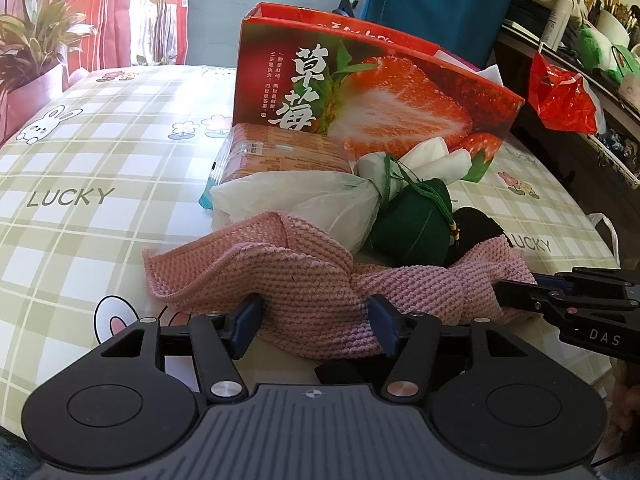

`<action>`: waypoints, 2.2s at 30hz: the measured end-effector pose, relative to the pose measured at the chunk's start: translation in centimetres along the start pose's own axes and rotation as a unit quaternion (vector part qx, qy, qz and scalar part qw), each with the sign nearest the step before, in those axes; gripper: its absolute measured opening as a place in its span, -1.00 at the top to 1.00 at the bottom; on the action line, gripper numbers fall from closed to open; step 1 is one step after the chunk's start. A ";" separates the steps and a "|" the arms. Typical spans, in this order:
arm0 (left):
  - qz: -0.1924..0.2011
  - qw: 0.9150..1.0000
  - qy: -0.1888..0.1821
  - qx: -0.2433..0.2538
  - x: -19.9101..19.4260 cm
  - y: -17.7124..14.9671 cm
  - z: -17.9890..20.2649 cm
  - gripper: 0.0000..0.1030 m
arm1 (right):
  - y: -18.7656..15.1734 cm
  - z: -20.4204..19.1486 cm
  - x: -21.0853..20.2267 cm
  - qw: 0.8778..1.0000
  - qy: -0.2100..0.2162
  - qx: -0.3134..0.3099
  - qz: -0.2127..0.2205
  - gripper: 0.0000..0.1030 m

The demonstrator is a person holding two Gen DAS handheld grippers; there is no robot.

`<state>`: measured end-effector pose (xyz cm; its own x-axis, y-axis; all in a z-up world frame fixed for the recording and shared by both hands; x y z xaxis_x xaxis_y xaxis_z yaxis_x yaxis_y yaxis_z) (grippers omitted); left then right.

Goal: Organize soft objects
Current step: 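Close the left gripper on the pink towel while the right gripper grips it, then lift the pink towel over the red box with both grippers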

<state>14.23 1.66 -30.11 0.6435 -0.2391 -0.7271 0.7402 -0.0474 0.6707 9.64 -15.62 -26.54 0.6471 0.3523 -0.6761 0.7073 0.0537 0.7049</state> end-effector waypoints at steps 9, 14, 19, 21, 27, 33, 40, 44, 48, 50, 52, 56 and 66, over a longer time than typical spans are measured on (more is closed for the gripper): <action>0.012 1.000 -0.003 0.029 -0.7 0.1 0.7 0.49 | 0.0 -0.2 -0.1 1.000 -0.002 -0.009 0.002 0.64; 0.023 1.000 -0.009 0.015 -1.3 0.4 0.2 0.62 | 0.3 -0.4 -0.6 1.000 0.003 -0.012 0.015 0.64; 0.041 0.999 -0.009 0.020 -2.2 1.0 0.7 0.64 | 0.9 -0.6 -1.3 0.999 0.008 -0.013 0.038 0.65; 0.052 0.998 -0.012 0.019 -2.8 1.3 0.8 0.64 | 1.2 -0.7 -1.7 0.999 0.010 -0.014 0.048 0.65; 0.077 0.997 -0.015 0.018 -3.7 1.9 1.1 0.64 | 2.0 -0.9 -2.4 0.997 0.014 -0.017 0.071 0.65; 0.090 0.996 -0.016 0.022 -4.2 2.6 1.2 0.64 | 2.6 -0.9 -2.5 0.997 0.013 -0.019 0.079 0.65; 0.117 0.992 -0.026 0.028 -5.7 3.7 1.4 0.64 | 3.9 -0.8 -3.3 0.994 0.017 -0.014 0.103 0.65; 0.120 0.992 -0.028 0.032 -5.7 3.6 1.8 0.65 | 4.3 -1.0 -3.8 0.993 0.016 -0.018 0.116 0.65; 0.113 0.993 -0.031 0.030 -5.5 3.3 1.8 0.65 | 4.0 -1.0 -3.7 0.994 0.015 -0.014 0.111 0.65; 0.114 0.993 -0.031 0.030 -5.4 3.3 1.8 0.65 | 3.8 -0.8 -3.7 0.994 0.015 -0.008 0.109 0.65; 0.115 0.992 -0.031 0.031 -5.5 3.3 1.9 0.65 | 3.5 -0.7 -3.7 0.994 0.015 -0.004 0.108 0.65; 0.124 0.991 -0.032 0.033 -5.8 3.4 1.9 0.65 | 3.3 -0.9 -3.8 0.994 0.013 -0.004 0.112 0.65; 0.153 0.987 -0.031 0.033 -7.2 4.7 1.6 0.65 | 5.0 -1.2 -4.7 0.990 0.017 -0.017 0.136 0.65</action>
<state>12.74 1.56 -21.51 0.8202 -0.3113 -0.4801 0.4977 -0.0258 0.8670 9.80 -15.89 -19.60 0.8022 0.3886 -0.4533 0.4979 -0.0165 0.8671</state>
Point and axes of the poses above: each gripper's, at about its wrist camera, not at the fingertips, and x roughly the way its jaws point, z to its right, y to its top, the point moved 8 cm from there along x, roughly the way its jaws point, and after that the axes turned 1 degree about y, right-handed, at the moved point
